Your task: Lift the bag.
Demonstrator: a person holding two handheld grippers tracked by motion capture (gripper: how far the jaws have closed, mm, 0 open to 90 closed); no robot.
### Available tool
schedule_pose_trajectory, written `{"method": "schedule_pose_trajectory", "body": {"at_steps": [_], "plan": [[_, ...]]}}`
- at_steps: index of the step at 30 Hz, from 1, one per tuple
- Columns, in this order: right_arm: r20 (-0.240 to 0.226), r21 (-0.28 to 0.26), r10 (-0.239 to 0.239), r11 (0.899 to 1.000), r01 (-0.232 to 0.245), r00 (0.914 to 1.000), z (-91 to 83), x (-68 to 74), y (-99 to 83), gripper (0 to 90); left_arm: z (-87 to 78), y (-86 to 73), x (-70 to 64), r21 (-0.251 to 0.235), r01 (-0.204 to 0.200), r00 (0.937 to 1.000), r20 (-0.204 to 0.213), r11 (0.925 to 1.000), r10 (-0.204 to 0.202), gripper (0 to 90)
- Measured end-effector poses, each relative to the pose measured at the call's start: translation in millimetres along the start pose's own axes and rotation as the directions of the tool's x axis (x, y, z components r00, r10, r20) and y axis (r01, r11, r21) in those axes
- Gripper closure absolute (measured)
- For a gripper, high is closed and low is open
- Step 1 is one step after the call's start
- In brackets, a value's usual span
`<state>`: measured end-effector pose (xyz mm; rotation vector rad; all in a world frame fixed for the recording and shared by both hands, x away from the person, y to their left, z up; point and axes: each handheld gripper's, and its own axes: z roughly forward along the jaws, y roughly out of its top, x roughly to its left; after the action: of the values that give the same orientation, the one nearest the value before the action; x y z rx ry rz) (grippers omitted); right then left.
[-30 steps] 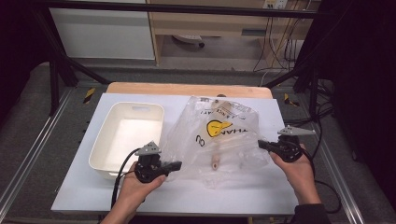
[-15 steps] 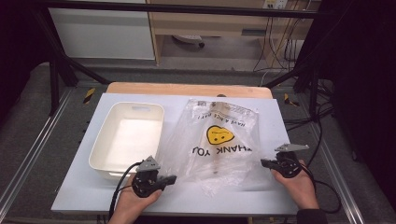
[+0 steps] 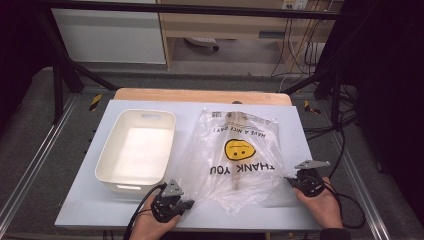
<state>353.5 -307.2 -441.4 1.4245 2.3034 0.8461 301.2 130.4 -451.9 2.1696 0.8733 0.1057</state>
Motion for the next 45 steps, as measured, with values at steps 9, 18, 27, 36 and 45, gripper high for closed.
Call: {"method": "schedule_pose_trajectory", "body": {"at_steps": [9, 18, 27, 36, 45], "plan": [[-0.013, -0.026, -0.009, 1.000, 0.008, 0.9999, -2.2, 3.9, -4.8, 84.0, -6.1, -4.3, -3.2, -0.035, -0.004, 0.9991, -0.041, 0.9994, 0.002, 76.8], [-0.035, -0.033, 0.000, 0.999, -0.001, 0.9994, -2.1, 7.2, -6.9, 64.7, -19.2, -6.8, -1.4, -0.073, 0.020, 0.9962, -0.084, 0.9972, -0.026, 62.5], [-0.028, -0.047, 0.002, 0.999, -0.003, 0.9996, -0.4, 10.2, -6.2, 42.9, -28.1, -6.6, -3.1, -0.111, 0.037, 0.9923, -0.114, 0.9931, -0.050, 47.7], [-0.026, -0.067, -0.005, 0.998, 0.003, 0.9996, -0.2, 13.5, -4.0, 29.1, -42.1, -4.1, -9.8, -0.173, 0.034, 0.9854, -0.158, 0.9843, -0.062, 29.6], [-0.023, -0.082, -0.005, 0.997, 0.003, 0.9997, -3.5, 15.5, -3.0, 21.5, -59.3, 7.2, -15.7, -0.254, 0.054, 0.9851, -0.145, 0.9656, -0.094, 23.2]]}}
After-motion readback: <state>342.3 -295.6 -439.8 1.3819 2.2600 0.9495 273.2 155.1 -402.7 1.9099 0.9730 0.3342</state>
